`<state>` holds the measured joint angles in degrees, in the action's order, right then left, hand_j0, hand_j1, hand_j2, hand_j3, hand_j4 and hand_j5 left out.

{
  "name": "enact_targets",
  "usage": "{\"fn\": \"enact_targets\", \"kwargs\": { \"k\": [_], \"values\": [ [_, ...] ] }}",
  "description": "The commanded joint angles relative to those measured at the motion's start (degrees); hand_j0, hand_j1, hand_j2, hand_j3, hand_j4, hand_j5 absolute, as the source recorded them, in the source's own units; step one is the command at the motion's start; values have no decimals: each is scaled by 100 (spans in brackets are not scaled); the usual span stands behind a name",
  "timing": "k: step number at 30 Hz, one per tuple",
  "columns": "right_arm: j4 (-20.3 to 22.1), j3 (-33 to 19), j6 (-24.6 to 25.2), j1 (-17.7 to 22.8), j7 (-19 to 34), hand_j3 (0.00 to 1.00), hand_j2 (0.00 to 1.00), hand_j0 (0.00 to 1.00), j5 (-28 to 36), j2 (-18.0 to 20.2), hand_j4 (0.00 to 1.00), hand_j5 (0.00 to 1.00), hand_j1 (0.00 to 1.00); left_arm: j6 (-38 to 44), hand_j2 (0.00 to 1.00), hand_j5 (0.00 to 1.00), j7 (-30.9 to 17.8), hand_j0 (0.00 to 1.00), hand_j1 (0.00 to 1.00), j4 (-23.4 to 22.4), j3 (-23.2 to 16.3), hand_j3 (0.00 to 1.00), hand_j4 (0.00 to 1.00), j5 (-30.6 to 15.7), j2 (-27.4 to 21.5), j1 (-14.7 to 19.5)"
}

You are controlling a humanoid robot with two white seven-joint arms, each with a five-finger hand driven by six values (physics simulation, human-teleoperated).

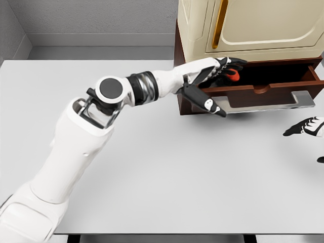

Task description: Put the switch into the drawer with left arm, and close the drawer with right arm

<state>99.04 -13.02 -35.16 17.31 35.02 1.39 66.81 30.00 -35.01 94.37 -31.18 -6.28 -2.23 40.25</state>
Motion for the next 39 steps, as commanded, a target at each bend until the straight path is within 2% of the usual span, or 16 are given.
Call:
{"fn": "enact_targets", "kwargs": {
  "k": [1, 4, 6, 9, 11, 14, 15, 18, 22, 24, 28, 30, 34, 36, 38, 39],
  "values": [
    [2, 1, 16, 0, -2, 86, 86, 86, 37, 7, 86, 86, 86, -3, 100, 100, 1, 100, 100, -182, -169, 100, 100, 223, 223, 18],
    [2, 1, 16, 0, -2, 81, 81, 81, 37, 7, 81, 81, 81, -38, 100, 100, 1, 100, 100, -516, -266, 100, 100, 232, 223, 211],
    [2, 1, 16, 0, -2, 73, 73, 73, 37, 7, 73, 73, 73, -38, 100, 100, 1, 100, 100, -780, -327, 100, 100, 232, 223, 343],
    [2, 1, 16, 0, -2, 73, 73, 73, 37, 7, 73, 73, 73, -56, 100, 100, 1, 100, 100, -1061, -398, 100, 100, 232, 223, 457],
    [2, 1, 16, 0, -2, 73, 73, 73, 45, -10, 73, 73, 73, -56, 100, 100, 1, 100, 100, -965, -380, 100, 100, 223, 223, 449],
    [2, 1, 16, -35, -2, 56, 56, 56, 63, -10, 56, 56, 56, 32, 100, 100, 1, 100, 100, -165, -363, 100, 100, 180, 223, 378],
    [2, 1, 16, -61, -2, 54, 54, 54, 63, -10, 54, 54, 54, 32, 100, 100, 1, 100, 100, 134, -345, 100, 100, 179, 223, 220],
    [2, 1, 16, -158, -2, 54, 54, 54, 54, -1, 54, 54, 54, 14, 100, 100, 1, 100, 100, 591, -319, 100, 100, 180, 223, 97],
    [2, 1, 16, -264, -2, 55, 55, 55, 63, -1, 55, 55, 55, -372, 100, 100, 1, 100, 100, 670, -152, 100, 100, 171, -14, 9],
    [2, 10, 16, -299, -2, 56, 56, 56, 54, -1, 56, 56, 56, -1399, 100, 100, 1, 100, 100, 670, 50, 100, 100, 171, -374, -307],
    [2, 106, 16, -431, -2, 56, 56, 56, 54, -1, 56, 56, 56, -5195, 100, 100, 1, 100, 100, 670, 1008, 100, 100, 153, -1165, -1370],
    [2, 343, 16, -703, -2, 56, 56, 56, 45, -1, 56, 56, 56, -6500, 100, 100, 1, 100, 100, 670, 1386, 100, 100, 4, -1534, -1634],
    [2, 660, 16, -967, -2, 58, 58, 58, 45, -10, 58, 58, 58, -6500, 100, 100, 1, 100, 100, 670, 1966, 100, 100, -84, -1983, -2170],
    [2, 713, 16, -967, -2, 58, 58, 58, 45, -10, 58, 58, 58, -6500, 100, 100, 1, 100, 100, 635, 2344, 100, 100, -67, -2308, -2662],
    [2, 792, 16, -1081, -2, 60, 60, 60, 45, -10, 60, 60, 60, -6500, 100, 100, 1, 100, 100, 381, 2783, 100, 100, -49, -2457, -3137],
    [2, 818, 16, -1125, -2, 60, 60, 60, 45, -10, 60, 60, 60, -6500, 100, 100, 1, 100, 100, 12, 3126, 100, 100, -49, -2457, -3313]
  ]
}}
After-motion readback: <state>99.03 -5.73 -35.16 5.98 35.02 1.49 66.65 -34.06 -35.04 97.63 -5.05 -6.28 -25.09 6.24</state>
